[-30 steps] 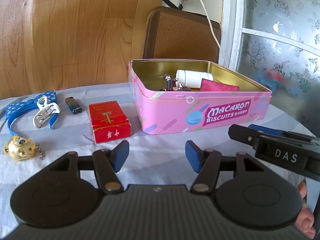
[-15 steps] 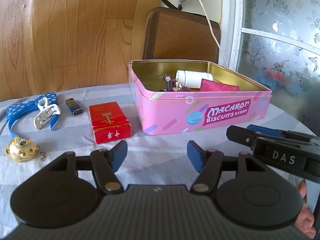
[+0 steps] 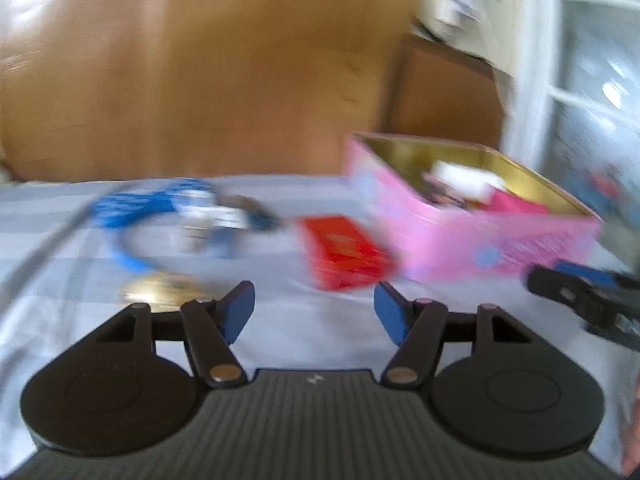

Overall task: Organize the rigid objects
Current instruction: 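Reach the right gripper to the gold keychain toy and grasp it, then carry the gold keychain toy into the tin and release it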

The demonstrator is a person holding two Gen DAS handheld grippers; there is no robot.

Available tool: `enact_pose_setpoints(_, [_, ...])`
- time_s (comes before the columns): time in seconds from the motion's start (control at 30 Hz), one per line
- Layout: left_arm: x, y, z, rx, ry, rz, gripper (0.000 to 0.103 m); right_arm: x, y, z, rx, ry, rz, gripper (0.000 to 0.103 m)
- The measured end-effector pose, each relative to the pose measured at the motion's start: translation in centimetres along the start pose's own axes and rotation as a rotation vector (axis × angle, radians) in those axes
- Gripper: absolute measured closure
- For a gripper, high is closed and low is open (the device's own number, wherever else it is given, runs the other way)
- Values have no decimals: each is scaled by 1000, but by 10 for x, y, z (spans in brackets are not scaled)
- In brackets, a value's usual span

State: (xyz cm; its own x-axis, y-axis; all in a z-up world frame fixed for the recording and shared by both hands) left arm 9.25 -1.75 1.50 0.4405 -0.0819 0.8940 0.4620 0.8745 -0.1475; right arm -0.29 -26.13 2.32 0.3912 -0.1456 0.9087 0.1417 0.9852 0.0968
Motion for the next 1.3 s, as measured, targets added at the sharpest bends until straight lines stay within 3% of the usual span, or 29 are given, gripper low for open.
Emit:
enact_pose_setpoints(0.2, [1, 93, 29, 299, -82, 100, 35, 8, 59, -17, 164, 35, 109, 57])
enact_pose_setpoints(0.27, [-6, 115, 33, 343, -85, 159, 35, 8, 84, -29, 243, 91, 130, 57])
enact_pose_setpoints(0.37, [-8, 135, 38, 306, -108, 285, 35, 8, 122, -46, 328, 141, 192, 57])
enact_pose_setpoints(0.47, [-6, 135, 37, 306, -112, 282, 35, 7, 160, -57, 393, 175, 263, 51])
enact_pose_setpoints(0.67, [-7, 136, 38, 291, -119, 282, 35, -3, 217, -90, 424, 179, 440, 43])
enact_pose_setpoints(0.8, [-7, 136, 37, 281, -123, 282, 34, -9, 231, -113, 423, 205, 514, 55])
enact_pose_setpoints(1.03, [-6, 128, 36, 235, -122, 236, 32, -11, 186, -75, 424, 187, 502, 56])
enact_pose_setpoints(1.17, [-3, 109, 32, 184, -75, 156, 32, -19, 132, -38, 352, 152, 501, 56])
enact_pose_setpoints(1.23, [-2, 88, 28, 69, -36, 160, 32, -23, 106, -27, 298, 160, 479, 55])
enact_pose_setpoints(1.3, [-1, 55, 22, -94, 17, 169, 32, -28, 77, -14, 246, 167, 445, 55])
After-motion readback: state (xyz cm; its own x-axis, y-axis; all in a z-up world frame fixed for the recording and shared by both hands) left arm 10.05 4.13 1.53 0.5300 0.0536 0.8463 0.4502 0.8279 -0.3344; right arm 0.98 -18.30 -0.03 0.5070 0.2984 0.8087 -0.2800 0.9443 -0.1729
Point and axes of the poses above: each gripper's, at about its wrist camera, not at the fingertips, and z roughly against the way its jaws point, y to its left, x to its top, the point moved 3 cm from there along -z, roughly the way its jaws point, and after that the axes turned 8 degrees about -x, right-handed, at the moved point
